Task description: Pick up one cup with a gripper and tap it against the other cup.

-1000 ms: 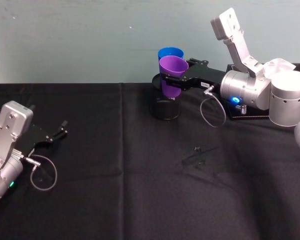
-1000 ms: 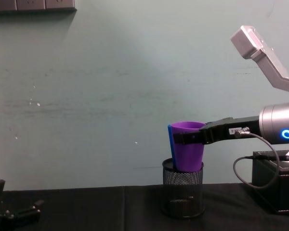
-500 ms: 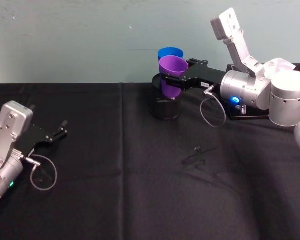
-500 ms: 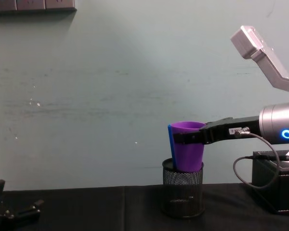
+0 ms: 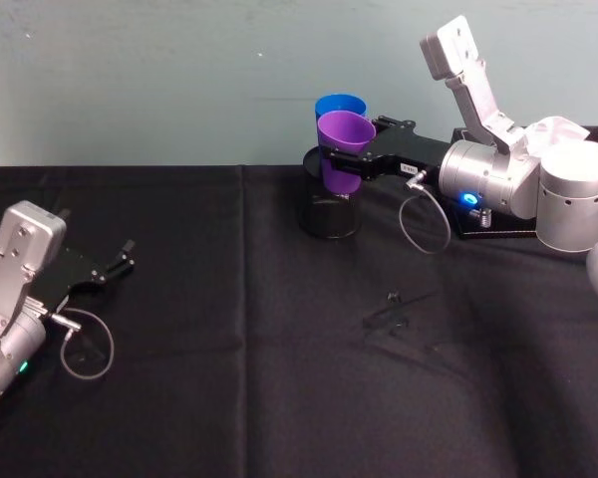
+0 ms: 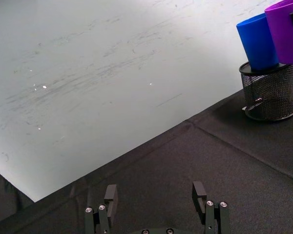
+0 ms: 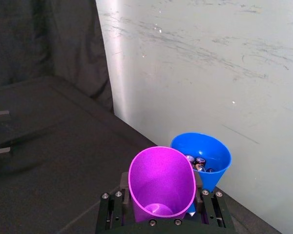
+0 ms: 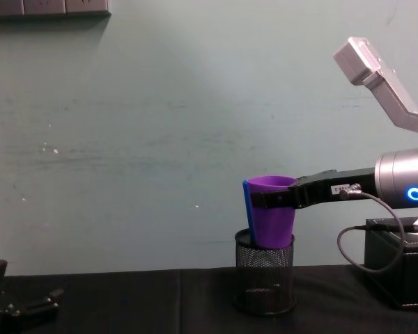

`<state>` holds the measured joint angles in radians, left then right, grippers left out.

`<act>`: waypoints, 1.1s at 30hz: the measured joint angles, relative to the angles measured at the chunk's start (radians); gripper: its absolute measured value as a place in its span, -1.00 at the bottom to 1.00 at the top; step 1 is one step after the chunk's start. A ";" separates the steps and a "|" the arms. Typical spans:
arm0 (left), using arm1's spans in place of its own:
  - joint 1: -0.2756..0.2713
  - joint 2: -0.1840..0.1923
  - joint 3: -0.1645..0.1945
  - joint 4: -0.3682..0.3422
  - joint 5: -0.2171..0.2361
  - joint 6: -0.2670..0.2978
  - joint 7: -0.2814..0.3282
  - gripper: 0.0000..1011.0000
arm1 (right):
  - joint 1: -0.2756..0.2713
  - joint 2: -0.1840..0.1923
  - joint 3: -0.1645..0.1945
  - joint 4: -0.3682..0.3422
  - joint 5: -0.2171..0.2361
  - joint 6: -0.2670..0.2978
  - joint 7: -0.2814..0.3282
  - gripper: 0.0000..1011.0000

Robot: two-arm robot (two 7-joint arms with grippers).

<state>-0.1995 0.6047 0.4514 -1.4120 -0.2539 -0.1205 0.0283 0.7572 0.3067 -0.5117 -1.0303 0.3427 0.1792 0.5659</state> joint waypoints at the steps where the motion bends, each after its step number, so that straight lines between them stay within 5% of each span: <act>1: 0.000 0.000 0.000 0.000 0.000 0.000 0.000 0.98 | 0.000 0.000 0.000 0.000 0.000 0.000 0.000 0.42; 33: 0.000 0.000 0.000 0.000 0.000 0.000 0.000 0.98 | 0.000 0.000 0.000 0.000 0.000 0.000 0.000 0.42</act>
<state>-0.1995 0.6047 0.4514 -1.4120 -0.2539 -0.1205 0.0283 0.7572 0.3068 -0.5116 -1.0303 0.3426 0.1792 0.5659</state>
